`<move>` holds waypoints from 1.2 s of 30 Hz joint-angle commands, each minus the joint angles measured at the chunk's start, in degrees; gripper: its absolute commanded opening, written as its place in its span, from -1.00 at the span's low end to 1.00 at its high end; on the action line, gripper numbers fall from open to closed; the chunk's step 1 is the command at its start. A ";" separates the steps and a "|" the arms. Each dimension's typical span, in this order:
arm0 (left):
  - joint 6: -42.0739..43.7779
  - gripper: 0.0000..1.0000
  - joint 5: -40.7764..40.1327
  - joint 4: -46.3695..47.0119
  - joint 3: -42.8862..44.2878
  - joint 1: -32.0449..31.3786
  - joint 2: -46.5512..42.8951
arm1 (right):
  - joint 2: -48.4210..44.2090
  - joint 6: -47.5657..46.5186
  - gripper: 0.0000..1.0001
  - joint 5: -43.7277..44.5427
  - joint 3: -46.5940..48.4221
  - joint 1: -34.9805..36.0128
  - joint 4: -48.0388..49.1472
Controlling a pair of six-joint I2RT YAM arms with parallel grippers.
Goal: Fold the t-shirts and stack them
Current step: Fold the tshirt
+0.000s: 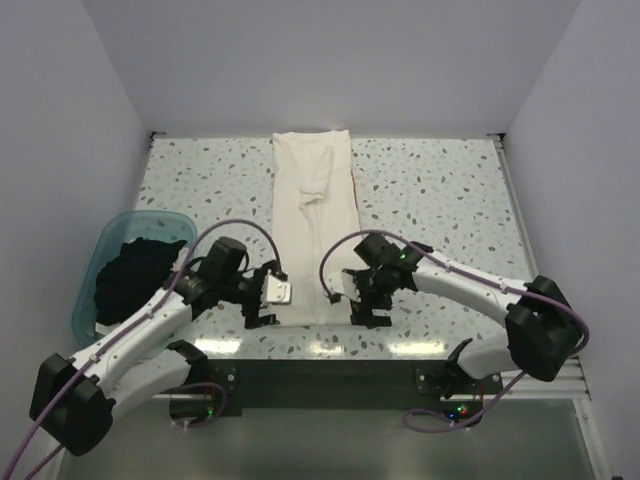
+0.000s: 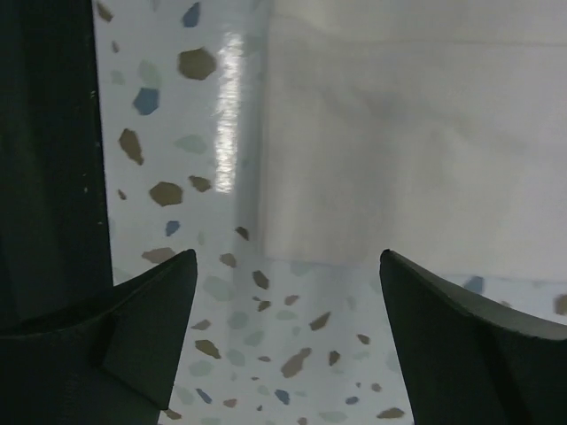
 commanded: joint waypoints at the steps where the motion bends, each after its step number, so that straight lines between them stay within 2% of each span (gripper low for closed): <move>1: 5.22 0.79 -5.41 5.30 -7.17 -6.21 -5.61 | -5.23 -2.47 0.68 2.59 -4.97 4.99 8.06; 3: 5.48 0.62 -8.84 8.63 -10.34 -10.60 -5.19 | -4.80 -2.11 0.47 3.64 -8.30 6.49 12.11; 7: 6.27 0.39 -11.22 12.34 -12.73 -13.86 -1.67 | -1.64 -3.16 0.22 5.57 -10.78 7.46 15.29; 16: 8.47 0.29 -14.38 16.21 -15.28 -15.45 5.18 | 1.45 -4.57 0.19 5.84 -13.85 8.34 18.72; 21: 8.38 0.04 -16.14 17.26 -15.63 -15.45 9.04 | 2.94 -5.10 0.14 6.63 -15.88 8.87 19.95; 23: 8.73 -0.03 -17.11 16.65 -15.63 -15.54 10.63 | 4.87 -5.10 0.01 6.90 -15.79 8.96 19.87; 27: 9.52 -0.41 -17.46 15.86 -15.81 -15.45 11.78 | 5.84 -4.75 -0.17 9.18 -16.75 9.04 21.44; 29: 9.09 -0.52 -17.11 15.86 -15.55 -15.54 11.17 | 5.49 -4.49 -0.43 9.80 -17.45 9.48 21.89; 30: 8.82 -0.64 -17.11 15.68 -15.20 -15.54 10.56 | 5.32 -3.79 -0.52 10.15 -17.63 9.74 22.50; 33: 8.29 -0.88 -16.85 15.42 -15.02 -15.54 9.32 | 4.79 -1.25 -1.00 11.64 -17.99 11.06 23.12; 36: 8.03 -1.00 -15.98 14.72 -15.11 -15.54 7.39 | 3.39 0.61 -1.00 12.17 -18.25 12.21 23.30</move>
